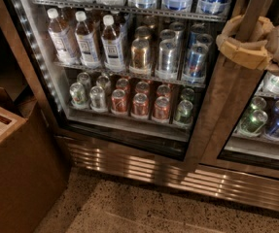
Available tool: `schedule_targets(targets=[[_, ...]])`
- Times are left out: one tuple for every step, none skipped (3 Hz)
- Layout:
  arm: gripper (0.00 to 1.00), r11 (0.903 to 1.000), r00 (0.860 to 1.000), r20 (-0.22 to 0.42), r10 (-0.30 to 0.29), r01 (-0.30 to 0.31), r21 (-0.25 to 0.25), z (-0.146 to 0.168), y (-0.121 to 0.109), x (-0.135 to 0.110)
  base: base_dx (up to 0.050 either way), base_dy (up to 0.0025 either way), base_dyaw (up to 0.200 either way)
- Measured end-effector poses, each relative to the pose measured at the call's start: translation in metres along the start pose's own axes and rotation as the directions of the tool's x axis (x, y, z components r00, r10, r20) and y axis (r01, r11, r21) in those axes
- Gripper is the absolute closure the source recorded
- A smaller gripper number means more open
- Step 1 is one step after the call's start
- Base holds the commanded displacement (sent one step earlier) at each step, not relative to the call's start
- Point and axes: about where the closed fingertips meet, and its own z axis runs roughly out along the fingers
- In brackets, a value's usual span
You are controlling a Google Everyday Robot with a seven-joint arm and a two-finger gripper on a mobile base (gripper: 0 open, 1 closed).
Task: Open left fridge door
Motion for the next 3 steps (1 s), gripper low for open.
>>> schedule_targets(targets=[[1.00, 1.0000, 1.000, 0.000, 0.000, 0.000, 0.000, 0.000, 0.000, 0.000, 0.000, -0.00003, -0.197], [1.00, 1.0000, 1.000, 0.000, 0.000, 0.000, 0.000, 0.000, 0.000, 0.000, 0.000, 0.00000, 0.000], [1.00, 0.9998, 1.000, -0.002, 0.015, -0.015, -0.015, 0.016, 0.009, 0.010, 0.000, 0.00000, 0.000]])
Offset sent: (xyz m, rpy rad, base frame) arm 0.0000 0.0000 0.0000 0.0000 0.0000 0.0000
